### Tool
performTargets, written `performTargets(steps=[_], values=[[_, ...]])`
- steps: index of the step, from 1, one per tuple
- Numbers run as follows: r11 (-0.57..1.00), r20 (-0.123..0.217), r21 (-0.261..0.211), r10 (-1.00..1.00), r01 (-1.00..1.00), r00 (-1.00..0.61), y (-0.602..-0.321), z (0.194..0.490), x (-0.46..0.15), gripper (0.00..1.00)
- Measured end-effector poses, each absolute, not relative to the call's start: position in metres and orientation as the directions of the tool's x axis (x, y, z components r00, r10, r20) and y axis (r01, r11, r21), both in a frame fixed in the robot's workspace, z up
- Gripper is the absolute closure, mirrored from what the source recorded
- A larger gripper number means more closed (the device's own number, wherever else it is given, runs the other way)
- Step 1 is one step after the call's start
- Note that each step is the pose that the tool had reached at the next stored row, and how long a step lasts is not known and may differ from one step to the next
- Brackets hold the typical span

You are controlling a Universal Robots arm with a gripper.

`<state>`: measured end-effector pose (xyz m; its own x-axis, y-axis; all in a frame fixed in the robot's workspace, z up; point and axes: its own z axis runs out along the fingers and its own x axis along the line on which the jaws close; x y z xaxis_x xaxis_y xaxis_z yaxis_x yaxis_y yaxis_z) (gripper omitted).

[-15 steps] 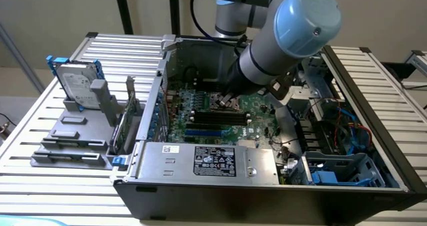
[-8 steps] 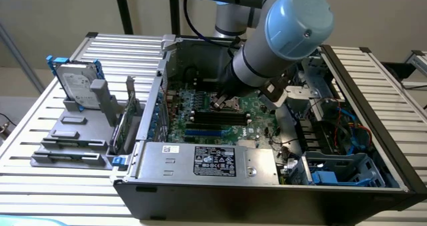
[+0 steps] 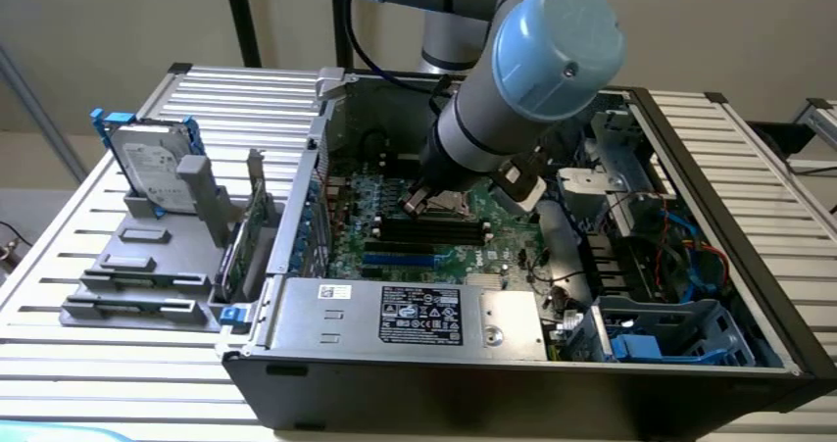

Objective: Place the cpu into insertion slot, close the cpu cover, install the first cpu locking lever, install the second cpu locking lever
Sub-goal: 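Install the second cpu locking lever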

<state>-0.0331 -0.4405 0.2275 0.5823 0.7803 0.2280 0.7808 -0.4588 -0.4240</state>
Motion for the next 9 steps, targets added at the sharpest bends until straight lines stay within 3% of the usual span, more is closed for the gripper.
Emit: performTargets(steps=[9], values=[[-0.461, 0.232, -0.420, 0.778, 0.782, 0.583, -0.4349, 0.2185, -0.0346, 0.89]])
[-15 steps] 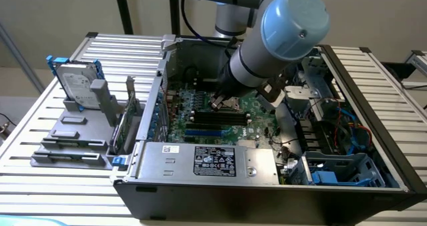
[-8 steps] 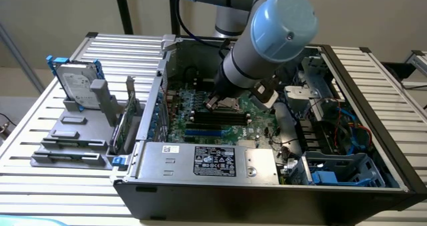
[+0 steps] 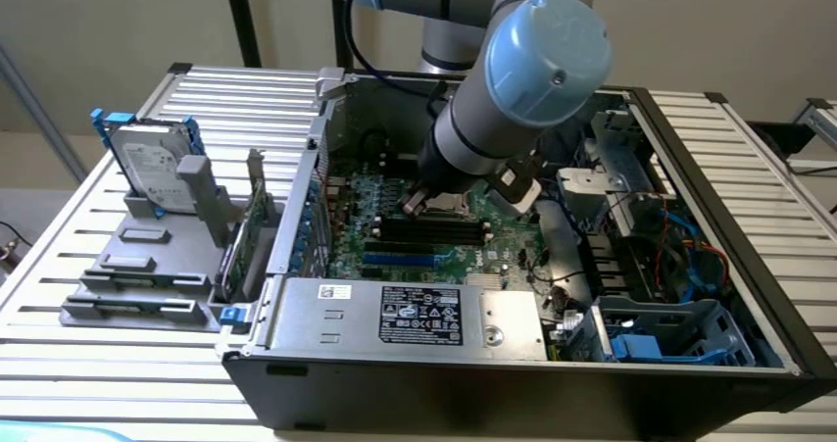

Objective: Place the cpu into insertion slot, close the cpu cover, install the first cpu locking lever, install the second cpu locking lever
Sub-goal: 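Install the second cpu locking lever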

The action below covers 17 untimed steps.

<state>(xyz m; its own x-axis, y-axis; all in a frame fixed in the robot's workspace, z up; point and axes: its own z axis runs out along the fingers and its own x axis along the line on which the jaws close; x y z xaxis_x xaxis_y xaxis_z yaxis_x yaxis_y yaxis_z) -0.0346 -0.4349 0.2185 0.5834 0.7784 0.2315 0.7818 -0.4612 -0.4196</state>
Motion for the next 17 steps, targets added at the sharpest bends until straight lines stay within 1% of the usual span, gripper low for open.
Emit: performTargets(steps=[7, 17], values=[[-0.461, 0.234, -0.416, 0.778, 0.784, 0.582, -0.434, 0.211, -0.041, 0.89], [-0.461, 0.239, -0.409, 0.778, 0.787, 0.580, -0.426, 0.201, -0.046, 0.89]])
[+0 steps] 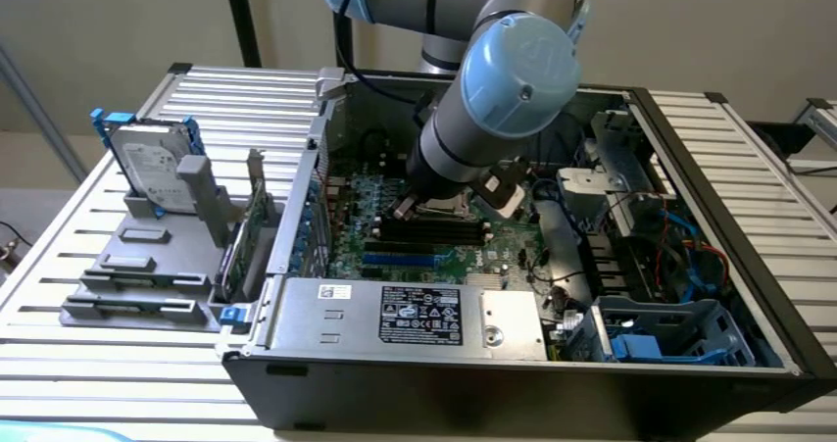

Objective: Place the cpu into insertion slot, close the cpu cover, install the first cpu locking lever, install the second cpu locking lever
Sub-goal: 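Install the second cpu locking lever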

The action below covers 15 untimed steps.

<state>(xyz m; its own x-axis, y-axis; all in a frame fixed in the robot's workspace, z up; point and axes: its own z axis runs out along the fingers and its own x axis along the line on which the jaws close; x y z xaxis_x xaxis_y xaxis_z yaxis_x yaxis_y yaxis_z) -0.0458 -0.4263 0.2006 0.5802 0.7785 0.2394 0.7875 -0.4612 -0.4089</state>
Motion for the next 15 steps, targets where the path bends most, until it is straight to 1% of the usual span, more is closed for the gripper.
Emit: performTargets(steps=[15], values=[[-0.463, 0.239, -0.402, 0.780, 0.790, 0.579, -0.4254, 0.1913, -0.0462, 0.89]])
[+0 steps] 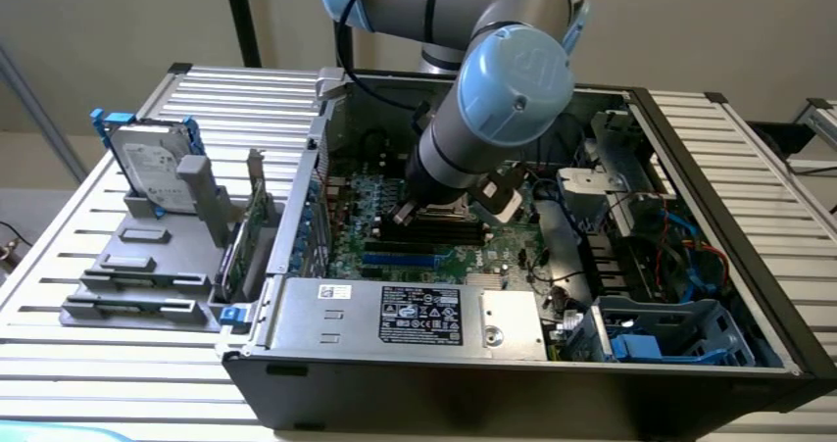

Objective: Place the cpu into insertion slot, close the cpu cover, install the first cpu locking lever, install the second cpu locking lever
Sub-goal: 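Install the second cpu locking lever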

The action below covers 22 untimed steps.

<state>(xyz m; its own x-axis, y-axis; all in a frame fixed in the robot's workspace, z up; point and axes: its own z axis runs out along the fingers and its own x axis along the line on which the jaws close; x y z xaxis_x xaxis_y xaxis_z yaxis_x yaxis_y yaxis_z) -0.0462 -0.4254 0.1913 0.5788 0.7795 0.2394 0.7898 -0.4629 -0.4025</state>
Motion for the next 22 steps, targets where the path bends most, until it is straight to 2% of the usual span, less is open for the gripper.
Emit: performTargets(steps=[22], values=[[-0.461, 0.240, -0.403, 0.780, 0.791, 0.577, -0.4243, 0.1846, -0.0501, 0.89]])
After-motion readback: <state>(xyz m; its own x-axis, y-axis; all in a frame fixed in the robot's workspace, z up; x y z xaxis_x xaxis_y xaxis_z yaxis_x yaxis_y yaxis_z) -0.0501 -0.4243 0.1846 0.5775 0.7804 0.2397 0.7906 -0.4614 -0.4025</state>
